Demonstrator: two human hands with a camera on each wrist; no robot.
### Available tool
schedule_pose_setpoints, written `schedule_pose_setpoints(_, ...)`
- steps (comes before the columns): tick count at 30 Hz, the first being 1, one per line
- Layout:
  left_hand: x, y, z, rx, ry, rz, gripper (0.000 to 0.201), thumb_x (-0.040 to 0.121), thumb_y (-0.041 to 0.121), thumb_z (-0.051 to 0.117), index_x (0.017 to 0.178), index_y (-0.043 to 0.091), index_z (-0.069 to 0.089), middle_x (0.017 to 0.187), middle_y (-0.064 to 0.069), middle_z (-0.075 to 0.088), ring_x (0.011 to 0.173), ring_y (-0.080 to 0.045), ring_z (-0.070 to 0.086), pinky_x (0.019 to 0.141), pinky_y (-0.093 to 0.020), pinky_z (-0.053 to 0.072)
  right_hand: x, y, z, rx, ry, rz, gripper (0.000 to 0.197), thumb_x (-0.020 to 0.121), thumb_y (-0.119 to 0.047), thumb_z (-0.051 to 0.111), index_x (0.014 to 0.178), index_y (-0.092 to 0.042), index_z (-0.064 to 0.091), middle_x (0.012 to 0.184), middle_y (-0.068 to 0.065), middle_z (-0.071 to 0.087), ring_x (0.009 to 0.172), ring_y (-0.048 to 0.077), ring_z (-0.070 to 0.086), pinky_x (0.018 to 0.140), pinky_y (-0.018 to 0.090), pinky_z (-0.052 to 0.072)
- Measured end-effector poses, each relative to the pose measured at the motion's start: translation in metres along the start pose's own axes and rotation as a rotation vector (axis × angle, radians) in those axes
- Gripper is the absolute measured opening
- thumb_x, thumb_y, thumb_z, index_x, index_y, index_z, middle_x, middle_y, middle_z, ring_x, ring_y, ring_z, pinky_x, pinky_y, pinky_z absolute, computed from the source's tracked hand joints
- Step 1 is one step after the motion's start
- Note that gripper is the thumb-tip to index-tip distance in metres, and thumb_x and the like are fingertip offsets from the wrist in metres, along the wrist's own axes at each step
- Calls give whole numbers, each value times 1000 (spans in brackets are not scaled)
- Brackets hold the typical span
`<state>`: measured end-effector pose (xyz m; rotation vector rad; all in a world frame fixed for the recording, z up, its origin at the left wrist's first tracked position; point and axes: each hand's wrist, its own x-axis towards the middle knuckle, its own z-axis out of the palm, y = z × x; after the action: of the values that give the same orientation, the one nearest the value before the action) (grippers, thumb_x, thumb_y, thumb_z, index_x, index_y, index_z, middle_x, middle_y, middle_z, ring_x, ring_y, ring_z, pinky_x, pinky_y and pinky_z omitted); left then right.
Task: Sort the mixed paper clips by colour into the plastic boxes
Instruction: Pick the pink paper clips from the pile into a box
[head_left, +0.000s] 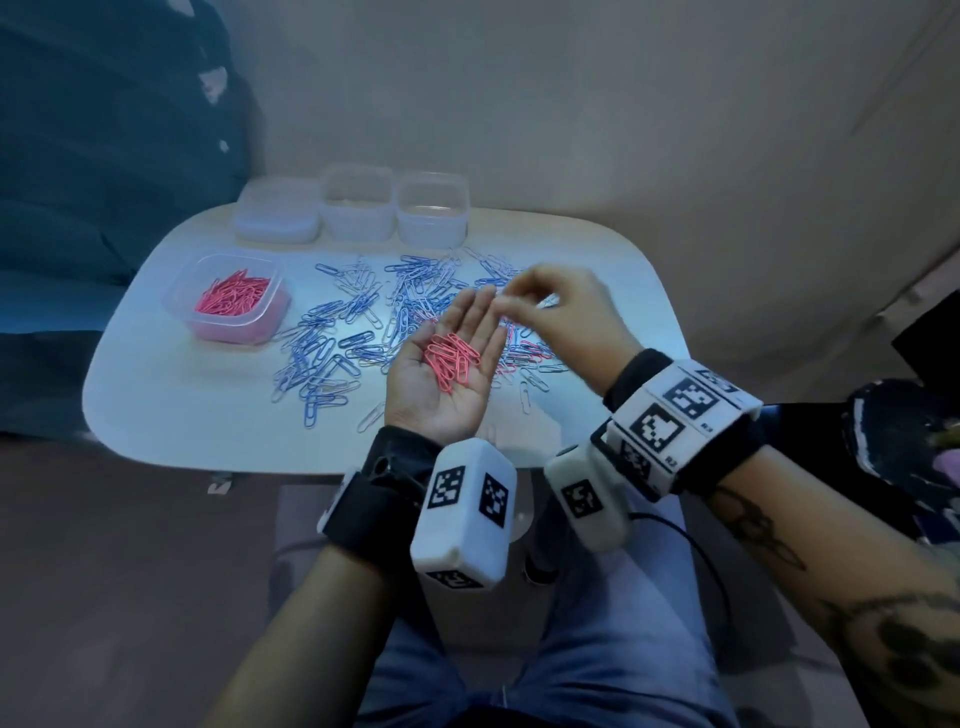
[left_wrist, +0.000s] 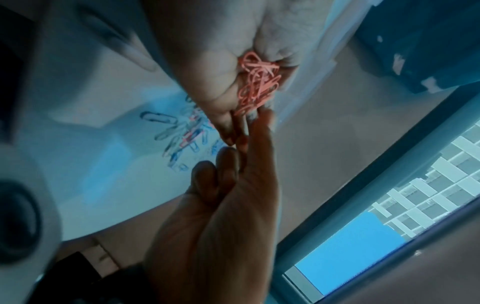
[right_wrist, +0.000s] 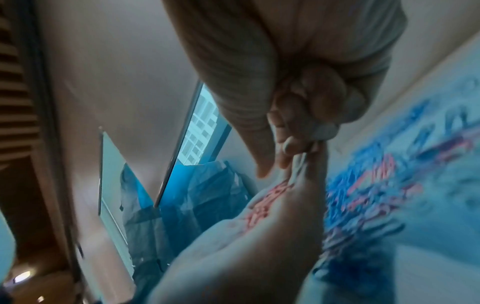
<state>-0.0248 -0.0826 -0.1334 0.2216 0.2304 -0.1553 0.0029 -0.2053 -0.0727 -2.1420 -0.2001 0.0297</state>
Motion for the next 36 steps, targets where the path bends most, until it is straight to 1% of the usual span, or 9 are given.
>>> schedule_pose_setpoints(2,3,8,-1,12,7,14,40,55,0,69,94,-10,69,104,-26,67,93,-37,68,80,-48,52,7,17,-12,-175,34,26,16,84,-11,63,98,-7,69,91,5,65,85,13,57,84,24,43)
schedule_pose_setpoints(4,4,12,-2,30,48,29,36,59,5,65,92,-9,70,103,-24,67,92,-35,68,79,-46,53,9,33,-15,-461,-149,72,22,83,-12,62,104,-13,69,104,7,64,100,22,57,89,29,42)
schedule_pose_setpoints(9,8,15,-14,25,97,48,37,81,16,42,87,-7,71,101,-21,69,88,-32,70,71,-43,56,16,41,-22,-651,-296,86,28,81,-21,67,109,-20,63,112,5,55,106,23,52,84,29,39)
schedule_pose_setpoints(12,4,15,-14,64,71,20,40,56,0,75,95,-10,69,106,-25,67,94,-36,67,77,-48,54,21,37,-25,-651,-337,84,26,79,-26,70,103,-20,65,100,0,52,101,21,52,82,30,41)
schedule_pose_setpoints(16,3,15,-15,59,13,-10,60,39,-2,86,96,-9,69,108,-24,66,97,-35,67,81,-46,53,24,32,-11,-657,-339,75,10,78,-22,70,86,-18,64,94,2,62,95,21,57,80,31,45)
schedule_pose_setpoints(21,4,13,-17,61,-11,-17,60,41,-3,85,97,-9,69,109,-25,66,97,-36,67,82,-47,52,29,25,-2,-665,-399,107,2,82,-15,63,81,-13,65,91,8,67,85,18,55,76,28,45)
schedule_pose_setpoints(29,2,13,-14,36,12,7,34,61,9,65,91,-8,71,103,-23,68,90,-34,69,72,-48,57,29,26,-2,-610,-355,86,33,79,-9,64,57,-22,43,69,-1,53,77,16,49,62,25,38)
schedule_pose_setpoints(33,2,13,-13,24,-28,-10,49,47,-1,80,94,-9,70,104,-24,67,94,-35,68,81,-46,52,33,22,-20,-390,-358,148,31,73,-10,76,60,-19,49,61,-6,49,58,8,45,54,16,36)
schedule_pose_setpoints(36,4,10,-11,36,60,12,30,72,15,55,84,-5,73,98,-19,70,86,-30,71,74,-40,56,31,20,-27,-238,-390,198,27,74,-11,76,67,-19,51,60,-4,48,51,7,40,39,12,30)
